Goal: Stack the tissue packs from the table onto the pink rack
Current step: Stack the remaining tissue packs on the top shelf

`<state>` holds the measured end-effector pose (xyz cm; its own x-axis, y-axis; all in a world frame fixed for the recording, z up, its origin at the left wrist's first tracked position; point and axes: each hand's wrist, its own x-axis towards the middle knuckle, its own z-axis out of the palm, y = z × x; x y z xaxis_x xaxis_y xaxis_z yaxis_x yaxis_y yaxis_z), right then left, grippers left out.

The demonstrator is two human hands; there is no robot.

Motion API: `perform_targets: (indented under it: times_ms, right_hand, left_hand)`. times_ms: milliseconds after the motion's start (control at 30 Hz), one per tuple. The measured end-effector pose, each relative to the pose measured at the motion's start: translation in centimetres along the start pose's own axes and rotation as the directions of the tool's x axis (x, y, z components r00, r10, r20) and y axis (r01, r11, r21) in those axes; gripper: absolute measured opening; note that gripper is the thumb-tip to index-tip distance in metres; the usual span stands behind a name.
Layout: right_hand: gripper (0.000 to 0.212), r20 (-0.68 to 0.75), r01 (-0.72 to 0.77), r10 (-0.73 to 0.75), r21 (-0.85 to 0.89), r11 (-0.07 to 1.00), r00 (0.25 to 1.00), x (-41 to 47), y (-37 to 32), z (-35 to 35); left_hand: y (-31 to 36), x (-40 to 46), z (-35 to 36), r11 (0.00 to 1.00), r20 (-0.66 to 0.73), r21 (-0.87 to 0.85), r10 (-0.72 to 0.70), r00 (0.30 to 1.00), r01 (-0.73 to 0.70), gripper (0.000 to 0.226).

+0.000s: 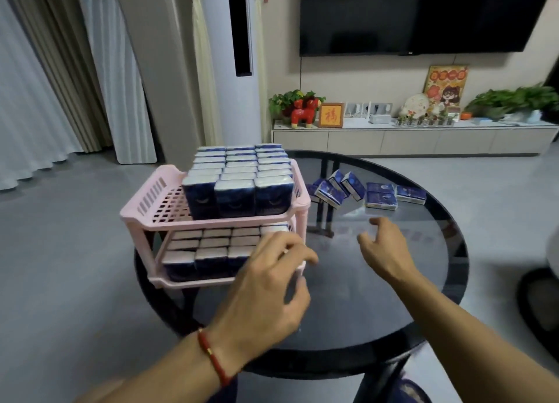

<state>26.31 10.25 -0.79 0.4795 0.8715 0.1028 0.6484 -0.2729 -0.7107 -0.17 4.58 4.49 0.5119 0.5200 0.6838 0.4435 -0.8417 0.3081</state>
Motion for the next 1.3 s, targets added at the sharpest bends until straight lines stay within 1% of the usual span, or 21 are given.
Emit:
perform_targets:
  times_ms: [33,100,167,267,367,467,500,567,633,700,767,833,867,900,933,1000,1033,1100,1167,1233,1300]
  right_hand:
    - [0.056,0.006,-0.036,0.037,-0.060,0.998,0.999,0.9,1.5,-0.1]
    - [0.061,-0.005,-0.076,0.076,-0.096,0.992,0.997,2.8,3.7,-0.3]
    - [0.066,-0.050,-0.090,0.086,-0.067,0.994,0.995,4.9,5.1,-0.4]
    - [0.071,-0.110,-0.046,0.036,-0.089,0.995,0.993,8.1,6.5,-0.4]
    - [0.074,-0.095,0.009,-0.032,-0.240,0.971,0.995,11.5,7.3,-0.3]
    - [0.060,-0.032,0.065,-0.088,-0.444,0.894,0.996,13.8,7.5,-0.3]
    - [0.056,-0.011,0.099,-0.118,-0.470,0.877,0.993,14.0,7.5,-0.3]
    - [0.048,0.029,0.189,-0.196,-0.426,0.885,0.980,13.1,7.4,-0.8]
    - [0.042,0.116,0.316,-0.294,-0.350,0.882,0.949,10.8,7.8,-1.7]
    - [0.045,0.203,0.380,-0.335,-0.265,0.886,0.920,7.8,7.9,-2.9]
    - [0.047,0.286,0.394,-0.349,-0.118,0.911,0.892,5.3,7.3,-4.0]
    - [0.044,0.345,0.332,-0.342,0.091,0.939,0.874,4.5,6.9,-4.6]
    - [0.043,0.311,0.286,-0.325,0.163,0.944,0.893,4.9,6.9,-4.8]
    - [0.041,0.220,0.247,-0.286,0.186,0.951,0.933,6.1,7.5,-4.8]
    - [0.041,0.089,0.218,-0.232,0.144,0.965,0.969,7.9,8.5,-4.6]
    - [0.050,-0.131,0.129,-0.141,-0.094,0.987,0.981,11.9,10.3,-4.5]
    - [0.059,-0.173,0.056,-0.094,-0.215,0.975,0.980,13.8,11.1,-4.4]
    - [0.070,-0.180,-0.070,0.004,-0.360,0.930,0.984,16.3,11.7,-4.0]
    - [0.068,-0.141,-0.068,0.002,-0.460,0.885,0.990,18.0,12.2,-3.5]
    - [0.057,-0.138,-0.035,-0.036,-0.479,0.877,0.990,18.4,12.1,-3.4]
    - [0.039,-0.188,-0.005,-0.087,-0.442,0.897,0.978,17.9,11.9,-3.4]
  left_hand:
    - [-0.2,0.3,2.6,0.998,0.127,-0.062,-0.018,0.992,0.026,0.027]
    - [-1.0,1.4,7.4,0.992,0.336,-0.093,-0.053,0.940,0.090,0.037]
    - [-2.2,3.2,11.6,0.989,0.466,-0.056,-0.092,0.880,0.133,0.045]
    - [-3.7,5.5,15.7,0.984,0.523,0.102,-0.178,0.834,0.146,0.055]
    - [-4.3,5.8,17.6,0.955,0.531,0.218,-0.289,0.797,0.201,0.059]
    - [-3.9,5.8,18.0,0.942,0.536,0.250,-0.325,0.779,0.222,0.060]
    - [-3.8,5.9,17.9,0.940,0.532,0.250,-0.332,0.779,0.230,0.061]
    - [-3.8,6.0,17.7,0.938,0.522,0.248,-0.339,0.783,0.240,0.065]
    - [-3.8,6.1,17.6,0.940,0.502,0.234,-0.336,0.797,0.249,0.070]
    - [-3.6,6.2,17.4,0.941,0.493,0.193,-0.339,0.801,0.278,0.073]
    - [-3.5,6.2,17.4,0.939,0.494,0.154,-0.343,0.799,0.307,0.073]
    - [-3.6,6.1,17.5,0.944,0.503,0.154,-0.329,0.799,0.291,0.068]
    - [-3.6,6.1,17.6,0.948,0.508,0.169,-0.317,0.801,0.269,0.066]
    - [-3.7,6.0,17.8,0.951,0.515,0.180,-0.307,0.800,0.250,0.066]
    - [-3.7,6.0,17.8,0.954,0.515,0.180,-0.298,0.804,0.239,0.069]
    - [-3.6,5.8,17.8,0.958,0.484,0.149,-0.287,0.826,0.246,0.075]
    - [-3.7,5.7,17.9,0.959,0.463,0.123,-0.283,0.840,0.256,0.074]
    - [-3.8,5.7,18.0,0.960,0.409,0.082,-0.276,0.870,0.266,0.063]
    - [-4.1,5.7,18.2,0.961,0.380,0.073,-0.275,0.883,0.268,0.051]
    - [-4.3,5.8,18.3,0.961,0.381,0.073,-0.275,0.883,0.268,0.044]
    - [-4.4,5.7,18.3,0.962,0.368,0.067,-0.270,0.890,0.264,0.038]
